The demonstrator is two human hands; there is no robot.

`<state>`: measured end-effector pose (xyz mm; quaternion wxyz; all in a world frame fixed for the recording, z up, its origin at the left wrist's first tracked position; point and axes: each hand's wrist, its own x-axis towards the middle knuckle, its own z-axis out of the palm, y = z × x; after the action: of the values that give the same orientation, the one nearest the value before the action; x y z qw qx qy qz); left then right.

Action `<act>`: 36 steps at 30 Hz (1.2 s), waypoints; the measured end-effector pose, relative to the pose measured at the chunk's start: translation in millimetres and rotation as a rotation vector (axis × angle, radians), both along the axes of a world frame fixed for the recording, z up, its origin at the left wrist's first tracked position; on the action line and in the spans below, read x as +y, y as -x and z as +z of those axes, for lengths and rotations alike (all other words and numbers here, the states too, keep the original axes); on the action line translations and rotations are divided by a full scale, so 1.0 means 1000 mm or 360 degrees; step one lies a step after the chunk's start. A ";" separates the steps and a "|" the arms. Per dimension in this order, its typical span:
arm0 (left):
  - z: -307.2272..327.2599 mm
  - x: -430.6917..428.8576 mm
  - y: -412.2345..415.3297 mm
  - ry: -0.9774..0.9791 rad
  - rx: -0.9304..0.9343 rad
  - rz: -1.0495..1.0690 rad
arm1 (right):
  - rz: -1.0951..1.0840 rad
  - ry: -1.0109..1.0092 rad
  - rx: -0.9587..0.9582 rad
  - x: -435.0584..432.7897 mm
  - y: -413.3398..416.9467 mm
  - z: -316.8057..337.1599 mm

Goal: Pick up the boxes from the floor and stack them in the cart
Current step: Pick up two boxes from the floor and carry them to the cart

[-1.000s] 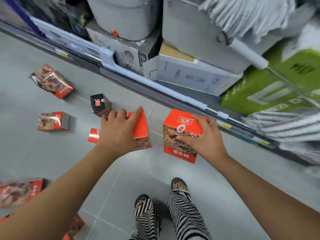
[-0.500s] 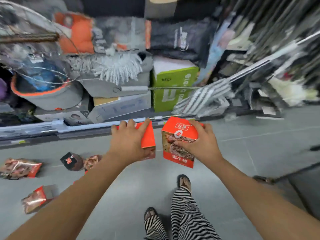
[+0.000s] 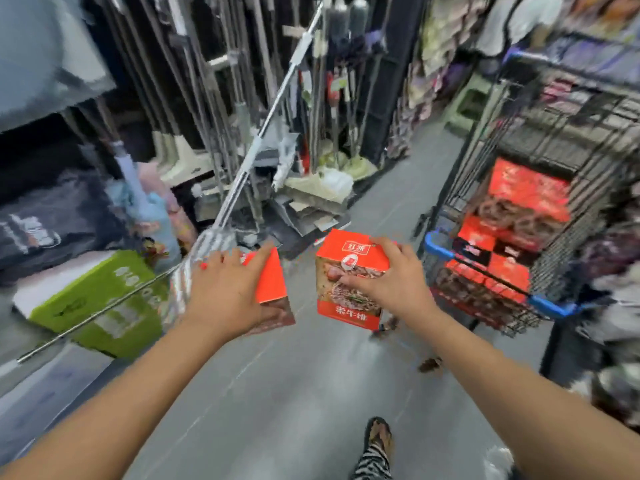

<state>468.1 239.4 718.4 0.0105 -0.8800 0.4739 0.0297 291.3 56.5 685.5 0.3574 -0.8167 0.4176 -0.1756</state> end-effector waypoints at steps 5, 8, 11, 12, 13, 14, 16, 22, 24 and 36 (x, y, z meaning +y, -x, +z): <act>0.024 -0.148 0.046 0.0021 -0.0035 -0.0168 | -0.0288 0.0079 -0.0097 -0.123 0.086 0.022; 0.038 -0.221 0.075 0.0110 -0.0048 -0.0284 | -0.0414 0.0139 -0.0094 -0.182 0.132 0.033; 0.043 -0.283 0.105 0.0085 -0.0052 -0.0416 | -0.0565 0.0118 -0.0062 -0.226 0.173 0.031; 0.042 -0.301 0.114 0.0066 -0.0060 -0.0470 | -0.0629 0.0093 -0.0057 -0.238 0.184 0.028; 0.039 -0.319 0.123 0.0053 -0.0060 -0.0530 | -0.0690 0.0071 -0.0047 -0.250 0.194 0.024; 0.036 -0.336 0.131 0.0043 -0.0050 -0.0585 | -0.0745 0.0059 -0.0029 -0.260 0.203 0.018; 0.027 -0.370 0.145 0.0019 -0.0003 -0.0673 | -0.0812 0.0067 0.0016 -0.282 0.221 0.004; -0.011 -0.467 0.173 -0.0024 0.0029 -0.0917 | -0.0899 0.0015 0.0130 -0.345 0.251 -0.029; -0.031 -0.499 0.177 -0.0056 0.0037 -0.0984 | -0.0909 -0.0006 0.0144 -0.366 0.252 -0.040; -0.157 -0.632 0.199 -0.0189 0.0044 -0.1181 | -0.0867 -0.0174 0.0238 -0.463 0.257 -0.135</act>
<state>269.4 -392.1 561.7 0.0650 -0.6459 0.7580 0.0631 34.6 -406.8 550.5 0.3089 -0.6647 0.6556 -0.1817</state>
